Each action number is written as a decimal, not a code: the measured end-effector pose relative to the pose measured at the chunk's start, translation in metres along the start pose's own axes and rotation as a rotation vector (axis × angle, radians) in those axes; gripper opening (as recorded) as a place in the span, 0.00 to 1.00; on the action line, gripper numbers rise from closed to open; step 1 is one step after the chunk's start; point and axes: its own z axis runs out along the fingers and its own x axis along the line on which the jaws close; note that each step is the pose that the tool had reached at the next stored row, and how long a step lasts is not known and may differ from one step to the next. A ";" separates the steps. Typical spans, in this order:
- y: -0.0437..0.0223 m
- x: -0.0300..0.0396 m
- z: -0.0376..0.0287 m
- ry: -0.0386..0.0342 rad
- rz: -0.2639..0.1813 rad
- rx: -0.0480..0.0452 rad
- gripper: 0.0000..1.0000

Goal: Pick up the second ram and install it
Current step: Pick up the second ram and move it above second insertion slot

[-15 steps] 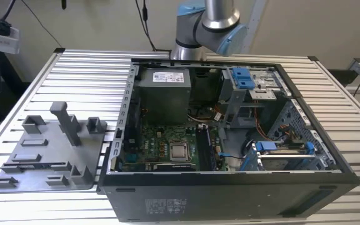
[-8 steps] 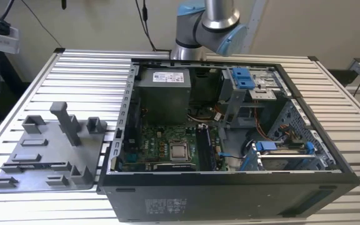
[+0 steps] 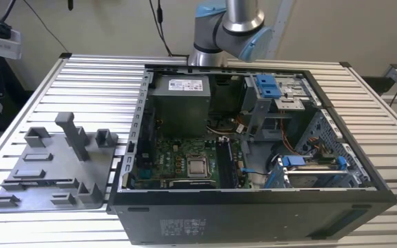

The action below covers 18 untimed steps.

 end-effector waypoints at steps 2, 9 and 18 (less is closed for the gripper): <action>0.0000 0.0000 0.0000 0.0000 0.000 0.0001 0.42; 0.0010 0.0002 0.0030 -0.0094 -0.001 -0.0003 0.42; 0.0017 0.0005 0.0161 -0.0305 -0.017 -0.0021 0.42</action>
